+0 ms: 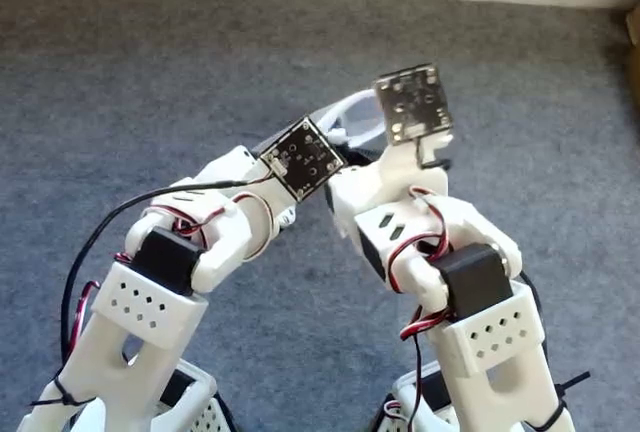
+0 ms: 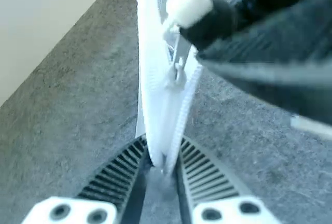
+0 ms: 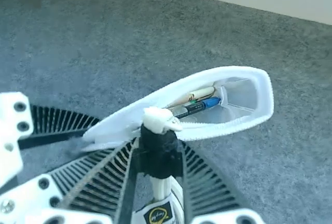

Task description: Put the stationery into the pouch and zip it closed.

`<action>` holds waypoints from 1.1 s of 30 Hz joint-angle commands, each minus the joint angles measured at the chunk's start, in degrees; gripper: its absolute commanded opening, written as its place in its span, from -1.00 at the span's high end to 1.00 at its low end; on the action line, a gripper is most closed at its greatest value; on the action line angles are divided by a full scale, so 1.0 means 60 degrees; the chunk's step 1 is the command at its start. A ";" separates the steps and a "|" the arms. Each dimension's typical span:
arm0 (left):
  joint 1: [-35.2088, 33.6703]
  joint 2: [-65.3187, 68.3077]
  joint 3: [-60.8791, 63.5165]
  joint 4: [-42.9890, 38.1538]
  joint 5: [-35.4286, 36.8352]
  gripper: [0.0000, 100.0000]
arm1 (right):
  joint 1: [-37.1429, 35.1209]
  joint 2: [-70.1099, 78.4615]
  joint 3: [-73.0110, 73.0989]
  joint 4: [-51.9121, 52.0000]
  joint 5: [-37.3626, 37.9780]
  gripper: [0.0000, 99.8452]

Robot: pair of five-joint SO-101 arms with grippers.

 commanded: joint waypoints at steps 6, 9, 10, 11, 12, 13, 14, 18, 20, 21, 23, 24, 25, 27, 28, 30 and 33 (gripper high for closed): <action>0.0007 -0.0168 0.0095 -0.0220 0.0440 0.99 | 0.1004 -0.0154 -0.0022 -0.0667 -0.0938 0.99; -0.0007 -0.0168 0.0212 -0.0234 0.0733 0.99 | 0.1004 -0.0154 -0.0022 -0.0667 -0.0938 0.99; -0.0007 -0.0168 0.0256 -0.0249 0.0733 0.99 | 0.1018 -0.0154 -0.0007 -0.0740 -0.0938 0.99; -0.0007 -0.0168 0.0300 -0.0308 0.0733 0.99 | 0.1033 -0.0139 0.0022 -0.0799 -0.0938 0.99; -0.0007 -0.0168 0.0403 -0.0396 0.0733 0.99 | 0.1136 -0.0139 0.0168 -0.0901 -0.0938 0.99; -0.0007 -0.0168 0.0505 -0.0527 0.0733 0.99 | 0.1253 -0.0154 0.0344 -0.1165 -0.0938 0.99; -0.0007 -0.0168 0.0593 -0.0630 0.0747 0.99 | 0.1370 -0.0154 0.0564 -0.1458 -0.0938 0.99; -0.0007 -0.0168 0.0696 -0.0703 0.0747 0.99 | 0.1722 -0.0154 0.1531 -0.2747 -0.0938 0.99; -0.0007 -0.0168 0.0696 -0.0703 0.0747 0.99 | 0.1839 -0.0154 0.1853 -0.3260 -0.0938 0.99; -0.0007 -0.0168 0.0696 -0.0703 0.0762 0.99 | 0.1897 -0.0154 0.1971 -0.3465 -0.0938 0.99; -0.0007 -0.0168 0.0711 -0.0703 0.0762 0.99 | 0.2015 -0.0154 0.2132 -0.3773 -0.0938 0.99; -0.0007 -0.0168 0.0711 -0.0689 0.0762 0.99 | 0.2073 -0.0154 0.2176 -0.3905 -0.0938 0.99; -0.0007 -0.0168 0.0711 -0.0689 0.0762 0.99 | 0.2103 -0.0154 0.2190 -0.4007 -0.0996 0.99; -0.0007 -0.0168 0.0711 -0.0659 0.0762 0.99 | 0.2249 -0.0154 0.2190 -0.4095 -0.1392 0.99; -0.0007 -0.0168 0.0711 -0.0659 0.0762 0.99 | 0.2337 -0.0154 0.2190 -0.4095 -0.1524 0.99; -0.0022 -0.0168 0.0711 -0.0659 0.0777 0.99 | 0.2425 -0.0154 0.2190 -0.4095 -0.1538 0.99; -0.0022 -0.0168 0.0711 -0.0645 0.0777 0.99 | 0.2454 -0.0168 0.2132 -0.4037 -0.1538 0.99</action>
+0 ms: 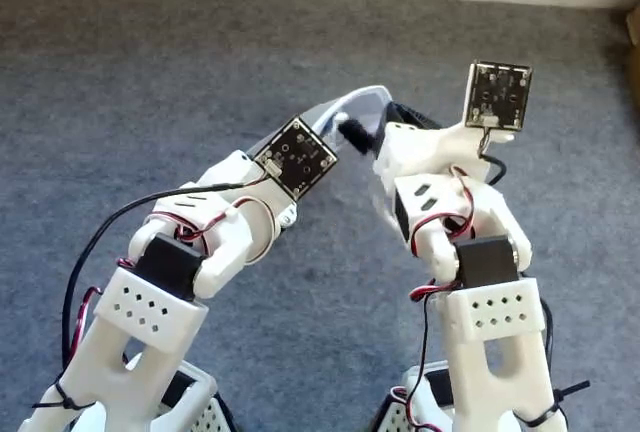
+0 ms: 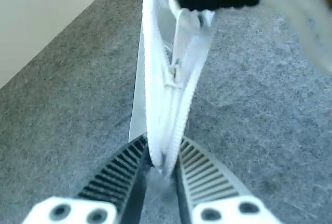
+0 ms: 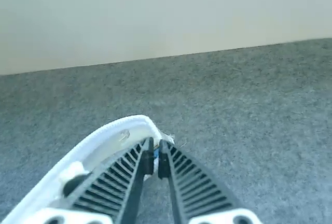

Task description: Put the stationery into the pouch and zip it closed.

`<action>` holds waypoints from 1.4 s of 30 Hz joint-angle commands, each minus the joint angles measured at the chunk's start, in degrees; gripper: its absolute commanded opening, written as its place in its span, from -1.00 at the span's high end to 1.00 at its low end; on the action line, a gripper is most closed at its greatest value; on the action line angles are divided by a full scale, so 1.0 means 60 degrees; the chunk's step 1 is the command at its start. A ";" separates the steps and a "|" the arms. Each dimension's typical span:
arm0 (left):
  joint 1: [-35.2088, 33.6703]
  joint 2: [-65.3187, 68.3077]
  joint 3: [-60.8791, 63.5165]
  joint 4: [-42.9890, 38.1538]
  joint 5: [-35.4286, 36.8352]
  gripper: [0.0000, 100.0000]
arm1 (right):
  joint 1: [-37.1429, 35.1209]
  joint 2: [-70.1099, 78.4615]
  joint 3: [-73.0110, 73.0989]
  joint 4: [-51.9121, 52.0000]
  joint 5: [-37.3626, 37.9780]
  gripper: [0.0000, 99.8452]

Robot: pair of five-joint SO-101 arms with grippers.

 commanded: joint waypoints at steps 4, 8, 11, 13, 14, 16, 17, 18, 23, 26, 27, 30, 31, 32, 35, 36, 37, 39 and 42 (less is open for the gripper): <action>-0.0022 0.0022 0.0037 -0.0044 0.0176 0.99 | 0.0139 -0.0154 -0.0183 0.0769 -0.0103 0.98; -0.0022 0.0022 0.0037 -0.0044 0.0176 0.99 | -0.0022 -0.0227 -0.1238 0.2352 -0.0103 0.80; -0.0022 0.0022 0.0168 -0.0103 0.0176 0.99 | -0.0256 -0.0432 -0.1751 0.3333 -0.0103 0.72; -0.0022 0.0022 0.0183 -0.0103 0.0176 0.99 | -0.0535 -0.0696 -0.1897 0.3685 -0.0088 0.72; -0.0022 0.0022 0.0183 -0.0103 0.0176 0.99 | -0.0681 -0.0857 -0.1868 0.3788 -0.0015 0.72; -0.0022 0.0022 0.0183 -0.0103 0.0176 0.99 | -0.1033 -0.1209 -0.1883 0.3817 0.0557 0.72; -0.0022 0.0022 0.0183 -0.0103 0.0176 0.99 | -0.1267 -0.1385 -0.1868 0.3773 0.0821 0.72; -0.0022 0.0022 0.0183 -0.0103 0.0176 0.99 | -0.1516 -0.1473 -0.1839 0.3788 0.1040 0.72; -0.0022 0.0022 0.0198 -0.0103 0.0176 0.99 | -0.2234 -0.1516 -0.1165 0.3172 0.1890 0.72; -0.0022 0.0022 0.0198 -0.0103 0.0176 0.99 | -0.2234 -0.1531 -0.0359 0.2103 0.2535 0.72; -0.0022 0.0022 0.0212 -0.0103 0.0176 0.99 | -0.2234 -0.1531 -0.0139 0.1810 0.2755 0.72; -0.0022 0.0007 0.0212 -0.0103 0.0176 0.99 | -0.2220 -0.1516 0.0344 0.1136 0.3092 0.72; -0.0022 0.0007 0.0212 -0.0103 0.0161 0.99 | -0.2220 -0.1516 0.0476 0.0974 0.3121 0.72; -0.0022 0.0007 0.0212 -0.0103 0.0161 0.99 | -0.2205 -0.1516 0.0564 0.0828 0.3121 0.72; -0.0022 0.0007 0.0212 -0.0103 0.0161 0.99 | -0.2205 -0.1516 0.0813 0.0549 0.3121 0.72; -0.0022 0.0007 0.0212 -0.0103 0.0161 0.99 | -0.2205 -0.1516 0.0886 0.0462 0.3121 0.72; -0.0022 0.0007 0.0212 -0.0103 0.0161 0.99 | -0.2205 -0.1516 0.0960 0.0374 0.3121 0.72; -0.0022 0.0007 0.0212 -0.0103 0.0161 0.99 | -0.2190 -0.1516 0.1092 0.0271 0.3121 0.72; -0.0022 0.0007 0.0227 -0.0103 0.0161 0.99 | -0.2190 -0.1502 0.1209 0.0242 0.3136 0.72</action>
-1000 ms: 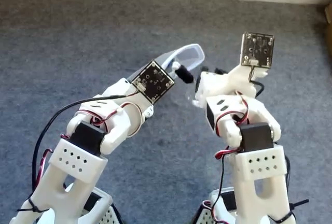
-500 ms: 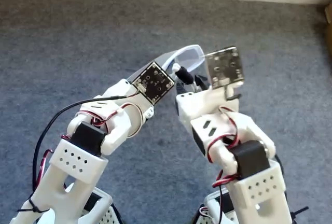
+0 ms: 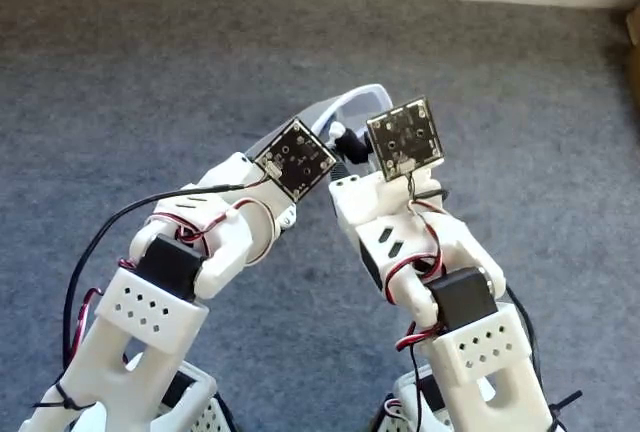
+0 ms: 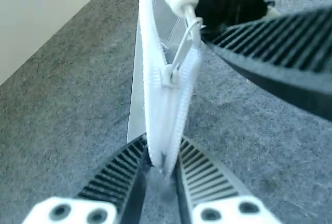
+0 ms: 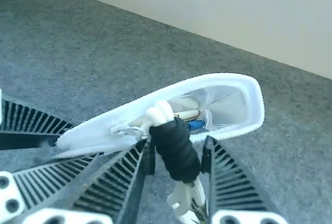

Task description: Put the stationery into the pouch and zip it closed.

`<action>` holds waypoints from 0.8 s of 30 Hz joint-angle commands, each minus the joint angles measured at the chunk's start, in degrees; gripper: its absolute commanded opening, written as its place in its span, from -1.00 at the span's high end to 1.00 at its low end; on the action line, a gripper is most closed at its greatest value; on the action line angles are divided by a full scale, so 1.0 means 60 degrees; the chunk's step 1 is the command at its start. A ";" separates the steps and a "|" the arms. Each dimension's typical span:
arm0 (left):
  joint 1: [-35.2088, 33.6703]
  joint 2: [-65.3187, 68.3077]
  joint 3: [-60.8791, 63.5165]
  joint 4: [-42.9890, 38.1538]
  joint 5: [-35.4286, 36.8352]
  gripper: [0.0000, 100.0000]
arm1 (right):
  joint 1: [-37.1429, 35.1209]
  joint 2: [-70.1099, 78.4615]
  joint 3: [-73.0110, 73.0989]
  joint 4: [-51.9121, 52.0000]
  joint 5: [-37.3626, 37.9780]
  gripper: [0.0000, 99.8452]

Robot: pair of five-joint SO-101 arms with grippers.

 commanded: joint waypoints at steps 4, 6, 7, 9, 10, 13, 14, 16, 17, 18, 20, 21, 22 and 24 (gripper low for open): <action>-0.0022 0.0022 0.0051 -0.0044 0.0161 0.99 | 0.0154 -0.0095 0.0110 -0.0242 0.0278 0.73; -0.0022 0.0022 0.0051 -0.0044 0.0161 0.99 | 0.0227 -0.0110 0.0125 -0.0227 0.0674 0.81; -0.0022 0.0022 0.0051 -0.0044 0.0161 0.99 | 0.0300 -0.0139 0.0154 -0.0227 0.0850 0.87; -0.0022 0.0022 0.0051 -0.0044 0.0161 0.99 | 0.0330 -0.0183 0.0081 -0.0227 0.1231 0.99; -0.0022 0.0022 0.0051 -0.0044 0.0161 0.99 | 0.0344 -0.0198 0.0081 -0.0227 0.1421 0.99; -0.0022 0.0022 0.0051 -0.0044 0.0161 0.99 | 0.0857 -0.0198 0.0066 -0.0242 0.1348 0.99; -0.0022 0.0022 0.0051 -0.0044 0.0161 0.99 | 0.1048 -0.0168 0.0066 -0.0242 0.1245 0.99; -0.0022 0.0022 0.0051 -0.0044 0.0161 0.99 | 0.1546 -0.0139 0.0066 -0.0242 0.1055 0.99; -0.0022 0.0022 0.0051 -0.0044 0.0161 0.99 | 0.1736 -0.0139 0.0066 -0.0271 0.0908 0.99; -0.0022 0.0022 0.0051 -0.0044 0.0161 0.99 | 0.1927 -0.0139 0.0066 -0.0418 0.0762 0.99; -0.0022 0.0022 0.0051 -0.0044 0.0161 0.99 | 0.2220 -0.0125 0.0066 -0.0784 0.0454 0.99; -0.0022 0.0022 0.0051 -0.0044 0.0161 0.99 | 0.2352 -0.0110 0.0095 -0.0945 0.0337 0.99; -0.0022 0.0022 0.0051 -0.0044 0.0161 0.99 | 0.2469 -0.0110 0.0125 -0.1077 0.0220 0.99; -0.0022 0.0022 0.0051 -0.0029 0.0161 0.99 | 0.2659 -0.0110 0.0125 -0.1194 0.0029 0.99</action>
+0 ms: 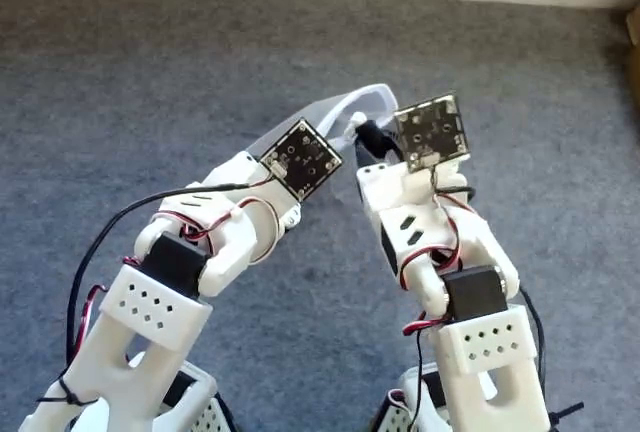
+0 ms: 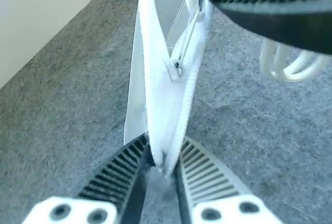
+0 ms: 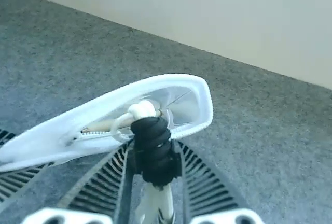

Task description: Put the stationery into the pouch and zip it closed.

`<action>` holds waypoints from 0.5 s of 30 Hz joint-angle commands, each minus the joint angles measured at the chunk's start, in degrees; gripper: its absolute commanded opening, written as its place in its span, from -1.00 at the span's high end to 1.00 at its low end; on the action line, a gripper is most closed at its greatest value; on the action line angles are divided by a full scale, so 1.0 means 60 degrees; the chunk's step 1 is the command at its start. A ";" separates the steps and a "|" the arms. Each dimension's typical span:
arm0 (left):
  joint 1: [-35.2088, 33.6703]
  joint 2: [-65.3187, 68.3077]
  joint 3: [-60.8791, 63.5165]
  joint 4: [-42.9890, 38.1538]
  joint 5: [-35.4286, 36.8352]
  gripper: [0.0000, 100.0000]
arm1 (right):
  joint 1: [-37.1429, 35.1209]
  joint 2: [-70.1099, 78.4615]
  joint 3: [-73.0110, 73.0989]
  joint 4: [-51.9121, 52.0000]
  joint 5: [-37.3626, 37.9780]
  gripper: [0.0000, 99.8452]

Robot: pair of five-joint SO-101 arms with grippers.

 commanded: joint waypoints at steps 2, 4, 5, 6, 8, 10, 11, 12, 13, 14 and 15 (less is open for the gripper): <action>-0.0037 -0.0095 0.0125 0.0000 0.0161 0.99 | 0.1033 -0.0081 -0.0168 -0.0520 -0.0484 0.99; -0.0037 -0.0095 0.0125 0.0000 0.0161 0.99 | 0.1165 -0.0066 -0.0168 -0.0579 -0.0484 0.99; -0.0037 -0.0095 0.0125 0.0000 0.0161 0.99 | 0.1238 -0.0066 -0.0125 -0.0799 -0.0484 0.99; -0.0037 -0.0095 0.0125 0.0000 0.0161 0.99 | 0.1326 -0.0066 -0.0110 -0.1136 -0.0513 0.99; -0.0037 -0.0095 0.0125 0.0015 0.0161 0.99 | 0.1502 -0.0066 -0.0081 -0.1780 -0.0747 0.99; -0.0037 -0.0095 0.0125 0.0015 0.0161 0.99 | 0.1707 0.0051 0.0037 -0.2000 -0.0967 0.99; -0.0037 -0.0095 0.0125 0.0015 0.0161 0.99 | 0.1780 0.0168 0.0095 -0.2015 -0.1026 0.99; -0.0037 -0.0095 0.0125 0.0015 0.0161 0.99 | 0.1839 0.0330 0.0066 -0.2015 -0.1099 0.99; -0.0037 -0.0095 0.0125 0.0015 0.0161 0.99 | 0.1897 0.0491 0.0081 -0.2015 -0.1158 0.99; -0.0037 -0.0095 0.0125 0.0015 0.0161 0.99 | 0.1971 0.0681 0.0081 -0.2015 -0.1231 0.99; -0.0037 -0.0095 0.0125 0.0015 0.0161 0.99 | 0.2059 0.0886 0.0081 -0.2029 -0.1289 0.99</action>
